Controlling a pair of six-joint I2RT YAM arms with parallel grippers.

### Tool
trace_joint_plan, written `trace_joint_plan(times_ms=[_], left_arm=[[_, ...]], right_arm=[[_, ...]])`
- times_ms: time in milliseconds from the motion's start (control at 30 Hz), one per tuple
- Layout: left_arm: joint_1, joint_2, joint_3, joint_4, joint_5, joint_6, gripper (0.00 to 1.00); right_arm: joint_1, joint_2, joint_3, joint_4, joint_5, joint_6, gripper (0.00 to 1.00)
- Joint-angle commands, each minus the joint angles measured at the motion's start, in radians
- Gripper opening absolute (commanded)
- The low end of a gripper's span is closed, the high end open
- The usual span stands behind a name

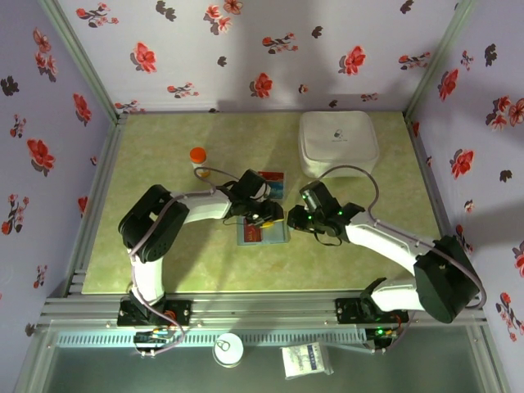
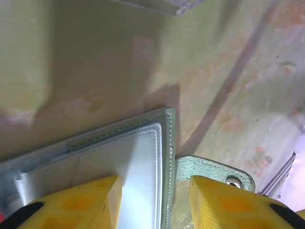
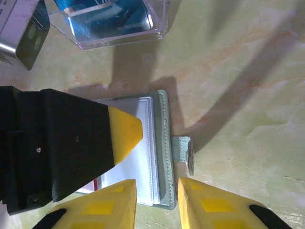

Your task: Take the credit cards out of the card holder

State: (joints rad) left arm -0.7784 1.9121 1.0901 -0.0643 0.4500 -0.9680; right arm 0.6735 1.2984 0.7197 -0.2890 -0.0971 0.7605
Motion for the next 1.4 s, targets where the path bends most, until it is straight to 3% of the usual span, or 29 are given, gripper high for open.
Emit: trace_joint_plan(times_ms=[0,533,1100,1200,1367], left_arm=[[-0.007,0.018,0.015,-0.011,-0.007,-0.014,0.42],[0.06,-0.163,-0.074,-0.061,-0.019,0.051,0.42],[0.197,-0.359,-0.342,0.014,0.0,0.053,0.39],[0.215,-0.362,-0.359,0.023,0.017,0.058,0.38],[0.217,-0.328,-0.375,0.064,0.041,0.047,0.27]], right_arm=[[-0.008,-0.019,-0.014,-0.02,0.002,-0.011,0.29],[0.003,0.099,0.041,0.066,-0.082,0.042,0.29],[0.121,0.378,0.247,0.068,-0.101,0.069,0.28],[0.132,0.423,0.284,0.064,-0.113,0.069,0.28],[0.141,0.458,0.317,0.048,-0.123,0.062,0.28]])
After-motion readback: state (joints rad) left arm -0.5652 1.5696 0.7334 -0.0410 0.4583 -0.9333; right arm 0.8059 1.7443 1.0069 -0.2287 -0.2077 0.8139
